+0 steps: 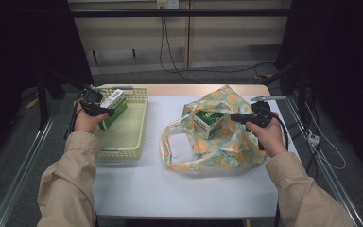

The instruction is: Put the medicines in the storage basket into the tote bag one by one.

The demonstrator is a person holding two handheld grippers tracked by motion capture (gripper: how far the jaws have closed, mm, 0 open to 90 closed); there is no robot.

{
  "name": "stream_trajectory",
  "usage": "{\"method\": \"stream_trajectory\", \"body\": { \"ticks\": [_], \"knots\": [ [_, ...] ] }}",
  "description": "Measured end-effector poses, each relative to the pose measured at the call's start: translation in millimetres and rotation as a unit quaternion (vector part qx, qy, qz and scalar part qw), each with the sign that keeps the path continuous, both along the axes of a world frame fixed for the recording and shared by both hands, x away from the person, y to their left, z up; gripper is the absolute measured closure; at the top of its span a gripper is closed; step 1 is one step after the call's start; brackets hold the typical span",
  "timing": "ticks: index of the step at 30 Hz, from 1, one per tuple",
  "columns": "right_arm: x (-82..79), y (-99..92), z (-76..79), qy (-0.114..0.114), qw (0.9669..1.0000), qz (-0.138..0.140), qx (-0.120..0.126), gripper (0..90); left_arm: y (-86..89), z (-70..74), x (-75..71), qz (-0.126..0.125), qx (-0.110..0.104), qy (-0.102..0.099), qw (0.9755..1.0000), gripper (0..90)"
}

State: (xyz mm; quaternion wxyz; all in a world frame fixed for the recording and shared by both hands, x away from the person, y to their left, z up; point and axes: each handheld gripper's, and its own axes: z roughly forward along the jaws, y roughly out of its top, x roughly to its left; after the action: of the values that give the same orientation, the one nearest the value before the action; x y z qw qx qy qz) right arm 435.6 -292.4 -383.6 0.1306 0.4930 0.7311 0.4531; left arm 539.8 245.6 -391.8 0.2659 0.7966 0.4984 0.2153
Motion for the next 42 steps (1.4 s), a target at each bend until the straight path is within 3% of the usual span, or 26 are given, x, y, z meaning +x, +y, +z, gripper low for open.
{"method": "stream_trajectory", "body": {
  "ticks": [2,5,10,15,17,21,23,25,31,39,42],
  "knots": [
    [-0.6,-0.8,0.4,0.0,1.0,-0.001,0.0,90.0,-1.4,-3.3,-0.9,0.002,-0.006,0.006,1.0,58.8],
    [-1.3,-1.5,0.7,0.0,1.0,-0.002,0.0,90.0,-5.0,-3.0,-3.0,0.007,-0.019,0.019,0.9996,62.3],
    [-2.8,-2.5,1.3,-0.001,1.0,-0.003,0.002,90.0,-15.4,8.3,-8.8,-0.009,-0.042,0.033,0.9986,63.0],
    [-3.0,-3.8,-0.5,-0.002,1.0,-0.005,0.003,90.0,-26.0,32.1,-19.6,-0.041,-0.06,0.029,0.997,63.2],
    [-3.3,-3.8,-0.8,0.0,1.0,-0.007,0.004,90.0,-30.7,44.4,-24.8,-0.059,-0.072,0.029,0.9952,63.3],
    [-3.7,-3.3,0.9,-0.002,0.9999,-0.008,0.006,90.0,-45.0,70.7,-38.2,-0.106,-0.071,0.012,0.9918,63.3],
    [-3.8,-2.8,0.9,-0.005,1.0,-0.006,0.004,90.0,-53.3,81.0,-45.6,-0.131,-0.093,0.007,0.987,63.3],
    [-4.5,-1.5,1.5,-0.004,1.0,-0.006,0.004,90.0,-63.5,90.5,-53.7,-0.147,-0.091,0.0,0.9851,63.2],
    [-5.4,1.5,2.8,-0.005,1.0,-0.004,0.003,90.0,-100.5,102.5,-75.3,-0.224,-0.093,-0.004,0.9702,63.2],
    [-6.7,3.4,6.0,-0.011,0.9999,-0.001,0.002,90.0,-151.6,87.8,-94.1,-0.294,-0.11,0.009,0.9492,63.2],
    [-7.3,2.3,7.4,-0.011,0.9999,-0.003,0.004,90.0,-171.3,78.3,-100.9,-0.322,-0.114,0.016,0.9398,63.1]
  ]
}}
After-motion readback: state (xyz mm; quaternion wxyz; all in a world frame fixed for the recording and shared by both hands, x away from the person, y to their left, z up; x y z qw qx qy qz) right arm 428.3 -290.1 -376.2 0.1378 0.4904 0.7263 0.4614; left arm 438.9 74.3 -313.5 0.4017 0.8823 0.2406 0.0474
